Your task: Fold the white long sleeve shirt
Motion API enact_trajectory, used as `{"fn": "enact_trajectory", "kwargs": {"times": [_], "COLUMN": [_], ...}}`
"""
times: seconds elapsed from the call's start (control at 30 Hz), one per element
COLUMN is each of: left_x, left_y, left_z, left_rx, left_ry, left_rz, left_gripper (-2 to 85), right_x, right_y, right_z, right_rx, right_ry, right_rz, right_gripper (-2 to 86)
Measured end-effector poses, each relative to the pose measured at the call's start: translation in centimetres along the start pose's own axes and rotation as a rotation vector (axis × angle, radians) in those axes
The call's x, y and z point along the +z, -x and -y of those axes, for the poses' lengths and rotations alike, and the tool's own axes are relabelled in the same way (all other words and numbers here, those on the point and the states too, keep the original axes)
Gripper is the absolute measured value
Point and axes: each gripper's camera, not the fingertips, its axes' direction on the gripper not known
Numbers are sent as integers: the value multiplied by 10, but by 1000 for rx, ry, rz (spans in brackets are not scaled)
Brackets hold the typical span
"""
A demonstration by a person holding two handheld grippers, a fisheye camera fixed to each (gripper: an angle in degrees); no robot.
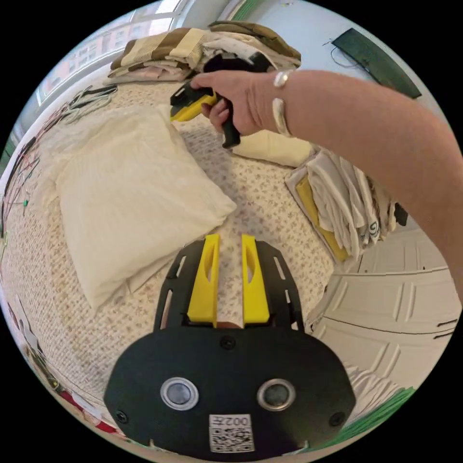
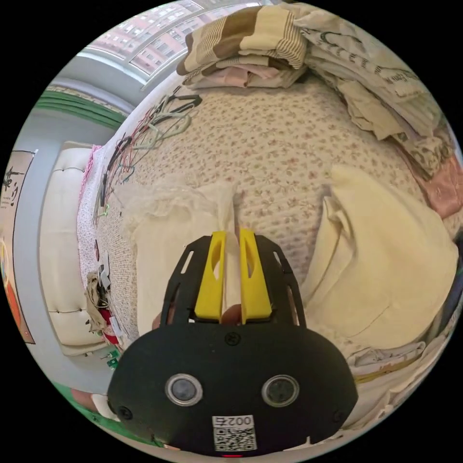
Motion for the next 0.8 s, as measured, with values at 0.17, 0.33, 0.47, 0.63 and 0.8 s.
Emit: {"fn": "enact_trajectory", "kwargs": {"times": [0.17,0.33,0.47,0.63,0.8], "left_x": [-65,-73,-51,-3,-9], "left_y": [65,167,202,230,241], "left_z": [-61,-85,-62,-44,-39], "left_rx": [-198,-469,-479,-551,-552], "left_ry": [-262,-305,-247,-58,-10], "left_rz": [29,-105,-212,-252,-254], "left_gripper": [53,100,165,120,17], "right_x": [-33,-26,10,63,84], "right_y": [-5,13,-3,-46,-50], "right_z": [-84,-173,-215,-232,-258], "right_rx": [-119,-299,-289,-141,-218], "right_ry": [-145,-164,-119,5,62], "right_rz": [34,-18,-106,-51,56], "right_gripper": [73,144,181,150,36]}}
